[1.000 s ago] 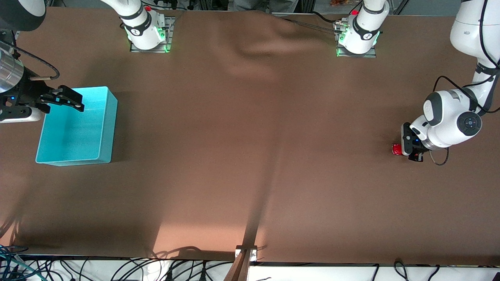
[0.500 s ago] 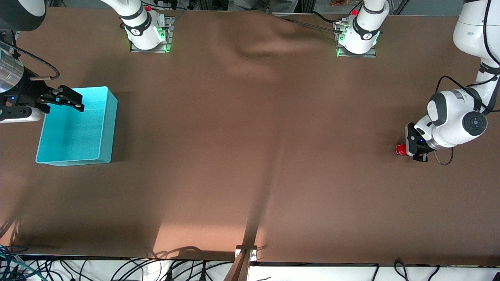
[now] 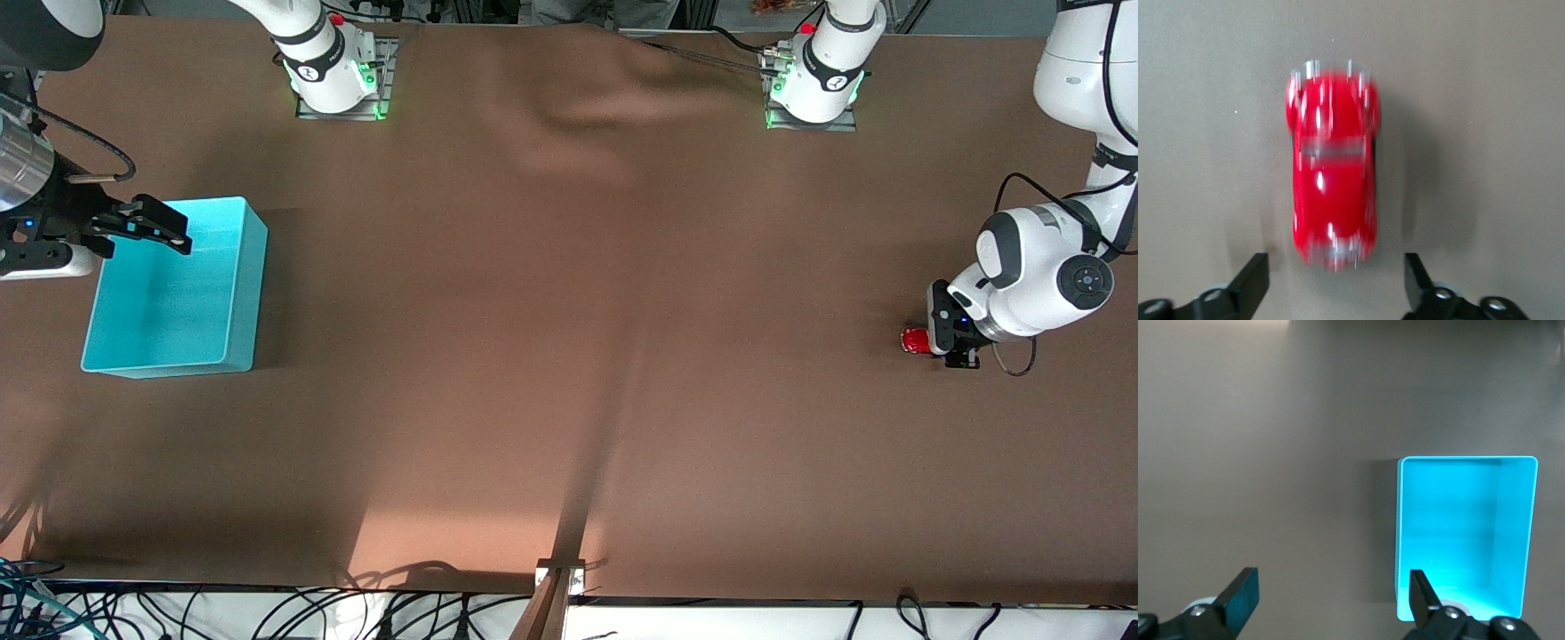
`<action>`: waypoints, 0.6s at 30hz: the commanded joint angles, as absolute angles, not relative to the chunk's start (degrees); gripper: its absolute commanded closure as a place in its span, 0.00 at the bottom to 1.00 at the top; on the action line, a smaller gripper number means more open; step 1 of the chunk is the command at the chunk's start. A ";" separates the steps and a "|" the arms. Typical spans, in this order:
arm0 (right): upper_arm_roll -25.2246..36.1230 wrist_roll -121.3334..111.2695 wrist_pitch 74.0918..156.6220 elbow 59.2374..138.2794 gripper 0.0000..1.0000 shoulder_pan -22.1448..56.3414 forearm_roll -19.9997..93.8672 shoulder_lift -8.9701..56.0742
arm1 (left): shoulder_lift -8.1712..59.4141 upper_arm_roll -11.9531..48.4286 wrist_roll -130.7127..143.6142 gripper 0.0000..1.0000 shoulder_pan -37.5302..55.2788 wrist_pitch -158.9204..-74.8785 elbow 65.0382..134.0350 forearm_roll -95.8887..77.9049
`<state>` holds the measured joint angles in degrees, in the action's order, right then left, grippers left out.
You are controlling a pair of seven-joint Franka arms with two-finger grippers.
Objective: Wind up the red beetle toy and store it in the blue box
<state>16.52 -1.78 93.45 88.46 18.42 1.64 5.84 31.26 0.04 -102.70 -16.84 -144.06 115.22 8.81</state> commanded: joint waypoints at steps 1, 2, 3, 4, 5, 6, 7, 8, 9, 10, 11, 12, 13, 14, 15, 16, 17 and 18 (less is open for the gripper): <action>16.52 -1.67 92.55 87.45 0.00 18.46 1.85 6.06 | 31.99 0.26 -103.10 0.00 -17.40 -144.32 113.91 9.49; 16.61 -1.67 92.55 87.45 0.00 18.46 1.85 5.98 | 31.99 0.26 -103.10 0.00 -17.32 -144.32 113.91 9.41; 16.52 -1.67 92.55 87.45 0.00 18.46 1.85 5.98 | 31.99 0.26 -103.10 0.00 -17.31 -144.32 113.91 9.40; 16.61 -1.67 92.55 87.45 0.00 18.46 1.85 5.98 | 31.99 0.26 -103.10 0.00 -17.31 -144.32 113.91 9.40; 16.61 -1.67 92.55 87.45 0.00 18.46 1.85 5.98 | 32.08 0.26 -103.10 0.00 -17.31 -144.32 113.91 9.40; 16.61 -1.67 92.55 87.45 0.00 18.46 1.85 5.98 | 31.99 0.26 -103.10 0.00 -17.31 -144.32 113.91 9.40; 16.52 -1.67 92.55 87.45 0.00 18.46 1.85 5.98 | 32.08 0.26 -103.10 0.00 -17.31 -144.32 113.91 9.40; 16.61 -1.67 92.55 87.45 0.00 18.46 1.85 6.06 | 31.99 0.26 -103.10 0.00 -17.40 -144.32 113.91 9.40; 16.52 -1.67 92.55 87.45 0.00 18.46 1.85 5.98 | 32.08 0.26 -103.10 0.00 -17.32 -144.32 113.91 9.40; 16.52 -1.67 92.55 87.45 0.00 18.46 1.85 6.06 | 31.99 0.26 -103.10 0.00 -17.31 -144.32 113.91 9.49; 16.61 -1.67 92.55 87.45 0.00 18.46 1.85 5.98 | 31.99 0.26 -103.18 0.00 -17.40 -144.32 113.91 9.49; 16.52 -1.67 92.55 87.45 0.00 18.46 1.85 5.98 | 32.08 0.26 -103.18 0.00 -17.40 -144.32 113.91 9.41; 16.52 -1.67 92.55 87.45 0.00 18.46 1.85 5.98 | 31.99 0.26 -103.18 0.00 -17.49 -144.32 113.91 9.32; 16.61 -1.67 92.55 87.45 0.00 18.46 1.85 5.98 | 31.99 0.26 -103.18 0.00 -17.58 -144.32 113.91 9.32; 16.52 -1.67 92.55 87.45 0.00 18.46 1.85 6.06 | 31.82 0.26 -103.10 0.00 -17.58 -144.32 113.82 9.32; 16.61 -1.67 92.55 87.45 0.00 18.46 1.85 6.06 | 31.73 0.26 -103.10 0.00 -17.67 -144.32 113.64 9.32; 16.61 -1.67 92.55 87.45 0.00 18.46 1.85 6.06 | 31.64 0.26 -103.18 0.00 -17.67 -144.32 113.21 9.40; 16.61 -1.67 92.55 87.45 0.00 18.46 1.85 5.98 | 31.47 0.26 -103.10 0.00 -17.67 -144.32 113.12 9.40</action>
